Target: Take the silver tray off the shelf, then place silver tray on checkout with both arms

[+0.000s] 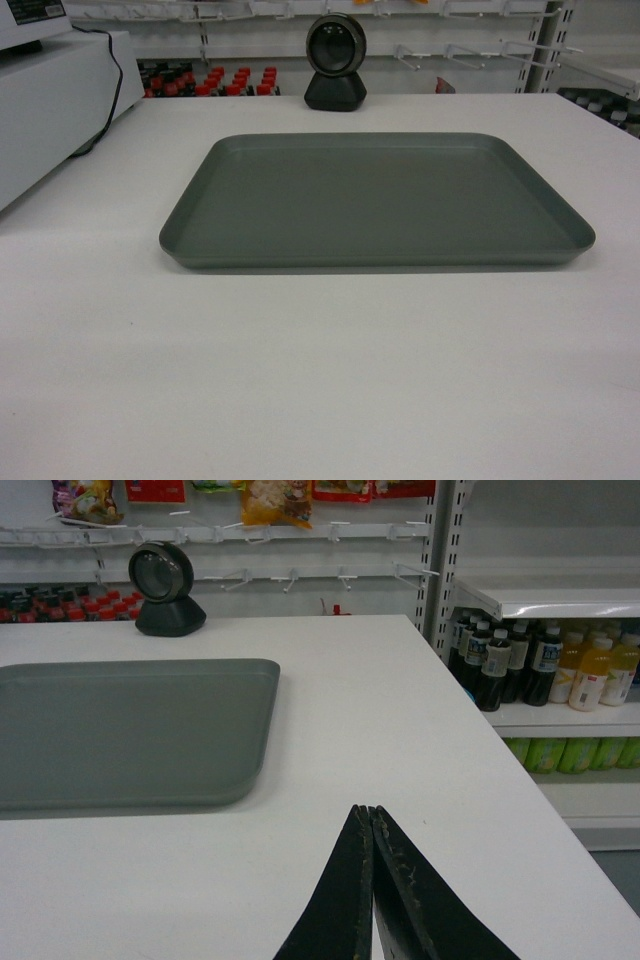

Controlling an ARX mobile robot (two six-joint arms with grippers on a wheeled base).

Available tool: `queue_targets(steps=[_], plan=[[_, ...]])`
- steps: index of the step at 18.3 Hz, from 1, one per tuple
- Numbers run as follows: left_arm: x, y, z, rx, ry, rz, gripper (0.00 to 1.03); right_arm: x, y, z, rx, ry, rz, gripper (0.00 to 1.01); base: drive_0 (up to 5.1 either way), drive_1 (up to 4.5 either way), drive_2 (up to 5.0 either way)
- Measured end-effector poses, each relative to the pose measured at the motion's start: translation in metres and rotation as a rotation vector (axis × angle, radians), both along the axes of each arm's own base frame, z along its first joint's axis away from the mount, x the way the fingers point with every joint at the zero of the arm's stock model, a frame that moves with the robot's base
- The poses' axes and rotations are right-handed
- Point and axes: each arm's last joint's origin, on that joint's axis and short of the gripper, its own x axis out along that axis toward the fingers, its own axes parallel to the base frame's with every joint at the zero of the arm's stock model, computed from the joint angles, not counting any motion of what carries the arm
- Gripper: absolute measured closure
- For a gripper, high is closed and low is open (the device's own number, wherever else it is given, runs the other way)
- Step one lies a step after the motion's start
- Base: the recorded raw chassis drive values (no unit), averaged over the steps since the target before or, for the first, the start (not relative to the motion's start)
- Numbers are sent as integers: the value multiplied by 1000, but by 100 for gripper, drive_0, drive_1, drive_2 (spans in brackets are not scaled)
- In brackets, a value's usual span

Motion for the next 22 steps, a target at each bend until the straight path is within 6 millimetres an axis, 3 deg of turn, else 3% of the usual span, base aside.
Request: queue_targets(steps=[14,16,22], plan=[[-16,0,0,0,-6,0,102,-17,0,1,0,-8,0,100,0,0,0],[-25,0,-5,0,29,1,102,-21,0,-1,0,13,0,100,0,0,0],[-26,0,-3,1,10,2,102,-29,0,-2,0,-1,0,100,0,0,0]])
